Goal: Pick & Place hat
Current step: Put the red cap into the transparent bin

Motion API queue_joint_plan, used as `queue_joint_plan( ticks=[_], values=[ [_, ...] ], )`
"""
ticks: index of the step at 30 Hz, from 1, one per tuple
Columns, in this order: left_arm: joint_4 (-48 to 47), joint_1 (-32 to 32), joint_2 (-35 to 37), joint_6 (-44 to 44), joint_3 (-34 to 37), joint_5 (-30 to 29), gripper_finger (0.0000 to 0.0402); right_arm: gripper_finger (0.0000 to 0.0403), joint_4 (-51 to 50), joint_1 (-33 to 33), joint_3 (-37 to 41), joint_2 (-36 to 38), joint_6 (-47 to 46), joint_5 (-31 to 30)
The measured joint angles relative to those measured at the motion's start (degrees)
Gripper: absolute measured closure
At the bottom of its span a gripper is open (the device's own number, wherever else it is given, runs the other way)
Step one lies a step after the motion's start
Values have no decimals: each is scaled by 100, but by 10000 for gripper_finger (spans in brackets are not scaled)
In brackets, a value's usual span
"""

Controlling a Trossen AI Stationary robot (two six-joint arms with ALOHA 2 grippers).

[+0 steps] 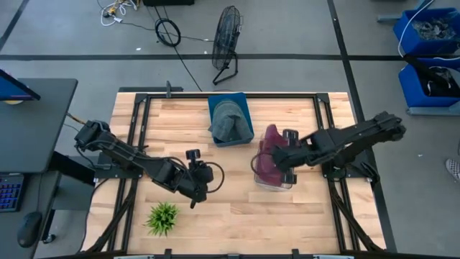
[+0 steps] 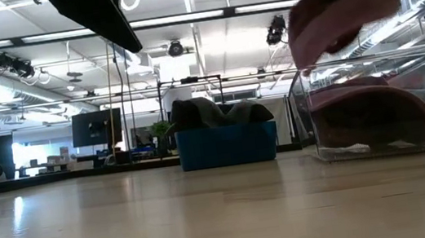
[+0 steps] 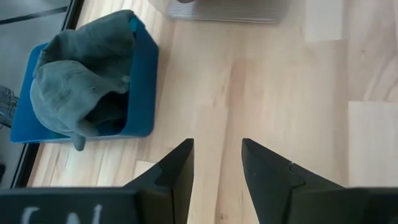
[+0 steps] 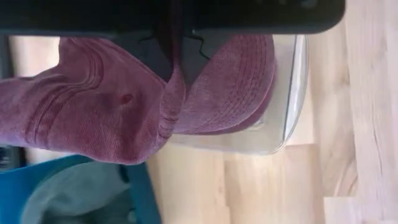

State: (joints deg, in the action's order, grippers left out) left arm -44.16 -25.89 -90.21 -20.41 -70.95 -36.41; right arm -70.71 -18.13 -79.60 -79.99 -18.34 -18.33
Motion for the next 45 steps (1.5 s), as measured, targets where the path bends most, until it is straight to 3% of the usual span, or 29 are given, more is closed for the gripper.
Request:
queue_joint_plan(
  ticks=[5,8,23,32,39,45],
  values=[
    [-29,-60,0,-155,1,1,271,397,1818,-126,1551,558,199,79],
    [-31,-59,0,-231,-1,-1,273,397,2390,-66,2132,613,629,185],
    [-39,177,0,-303,1,-1,273,389,4176,237,3617,634,1384,577],
    [-35,286,0,-303,1,-1,273,308,3825,274,3358,595,1437,391],
    [-31,280,0,-450,1,1,273,249,2010,232,2005,593,1044,385],
    [-33,280,1,-452,1,1,273,252,353,230,1186,602,86,137]
  ],
)
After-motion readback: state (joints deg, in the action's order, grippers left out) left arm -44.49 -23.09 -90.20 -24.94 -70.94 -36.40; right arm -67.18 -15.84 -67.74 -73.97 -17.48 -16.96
